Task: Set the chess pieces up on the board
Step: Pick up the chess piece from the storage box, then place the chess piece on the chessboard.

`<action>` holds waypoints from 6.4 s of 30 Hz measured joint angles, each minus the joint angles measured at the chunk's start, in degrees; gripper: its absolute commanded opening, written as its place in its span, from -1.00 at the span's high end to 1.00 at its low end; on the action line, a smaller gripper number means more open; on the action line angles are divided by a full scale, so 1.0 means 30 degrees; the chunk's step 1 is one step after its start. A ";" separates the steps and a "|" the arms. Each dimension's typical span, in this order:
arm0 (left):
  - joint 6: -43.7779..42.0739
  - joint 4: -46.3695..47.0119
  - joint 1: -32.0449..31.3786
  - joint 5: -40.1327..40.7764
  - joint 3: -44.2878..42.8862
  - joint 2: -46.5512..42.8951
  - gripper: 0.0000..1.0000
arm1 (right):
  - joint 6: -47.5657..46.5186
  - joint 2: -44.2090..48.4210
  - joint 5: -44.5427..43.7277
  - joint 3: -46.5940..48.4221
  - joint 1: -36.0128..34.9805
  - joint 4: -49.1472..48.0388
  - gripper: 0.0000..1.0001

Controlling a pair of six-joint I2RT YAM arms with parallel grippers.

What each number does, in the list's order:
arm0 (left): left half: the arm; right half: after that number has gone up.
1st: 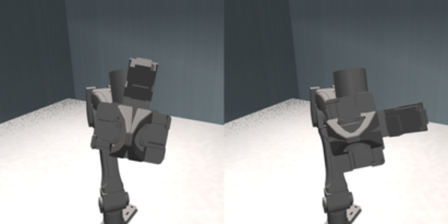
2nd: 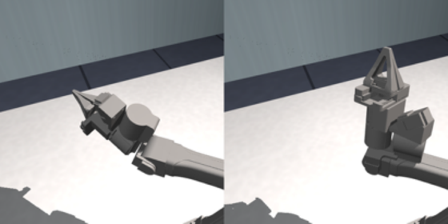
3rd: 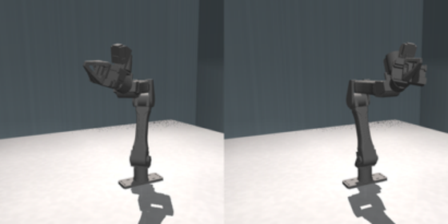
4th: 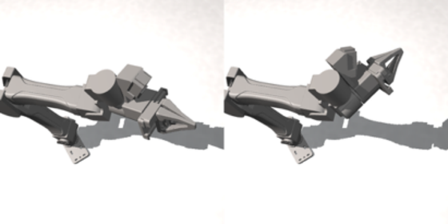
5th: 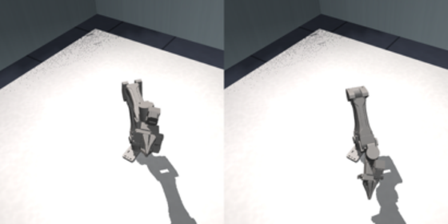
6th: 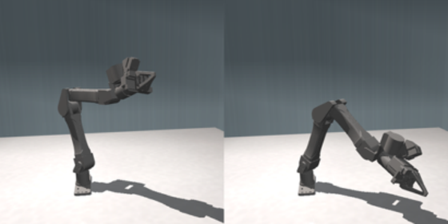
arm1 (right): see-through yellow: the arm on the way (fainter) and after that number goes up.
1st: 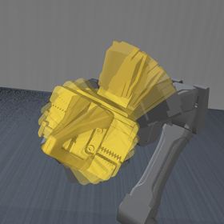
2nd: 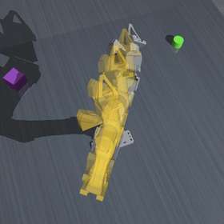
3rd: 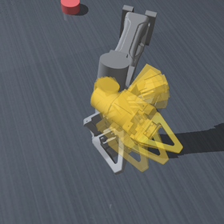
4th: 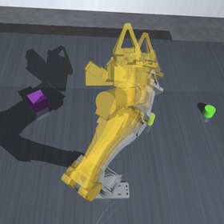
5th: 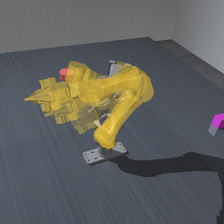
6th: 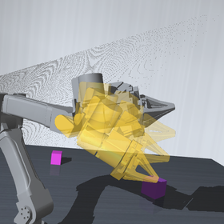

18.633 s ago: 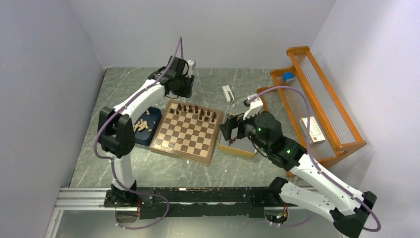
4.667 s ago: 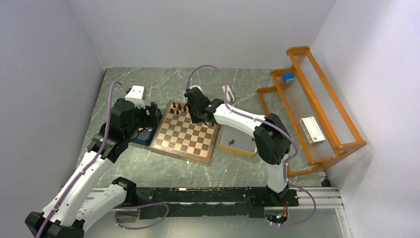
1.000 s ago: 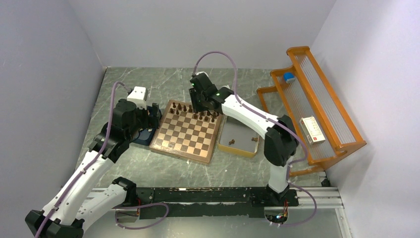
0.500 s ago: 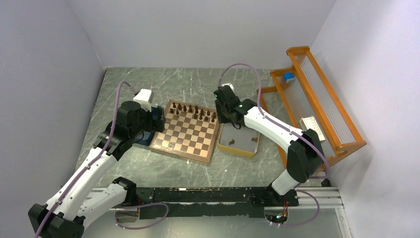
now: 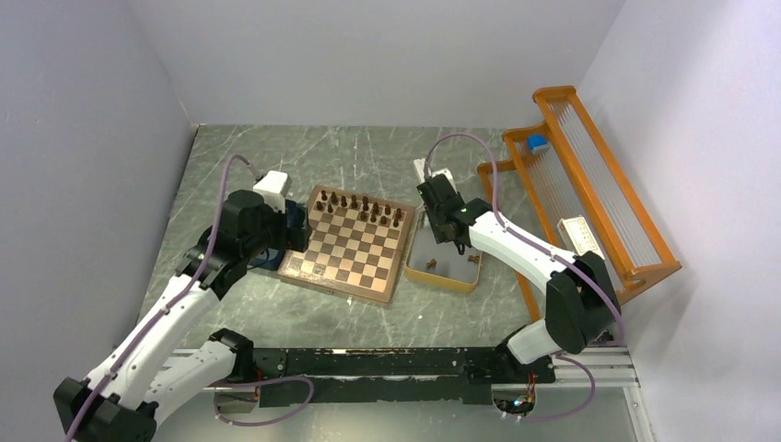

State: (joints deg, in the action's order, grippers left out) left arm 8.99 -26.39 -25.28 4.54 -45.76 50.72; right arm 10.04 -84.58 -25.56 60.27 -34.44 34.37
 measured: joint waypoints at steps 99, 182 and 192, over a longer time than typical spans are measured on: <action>0.0328 -0.0466 -0.2040 0.3439 0.0109 -0.4743 -0.98 | -1.3478 -0.2550 0.1676 0.0000 0.0007 0.2382 0.94; 0.0765 -0.2040 -0.2113 0.5668 -0.0080 -0.7322 -0.84 | -0.1836 -1.1162 0.1413 0.2229 -0.6674 -2.1485 0.72; 0.0765 -0.2040 -0.2113 0.5770 -0.0073 -0.7439 -0.84 | -0.1501 -1.1220 0.1384 0.2186 -0.6674 -2.1332 0.59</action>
State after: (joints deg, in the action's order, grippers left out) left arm 11.29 -32.51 -31.62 21.85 -45.98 28.40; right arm 5.54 -118.24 -21.41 66.83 -54.46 -29.63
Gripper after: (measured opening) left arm 0.919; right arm 0.196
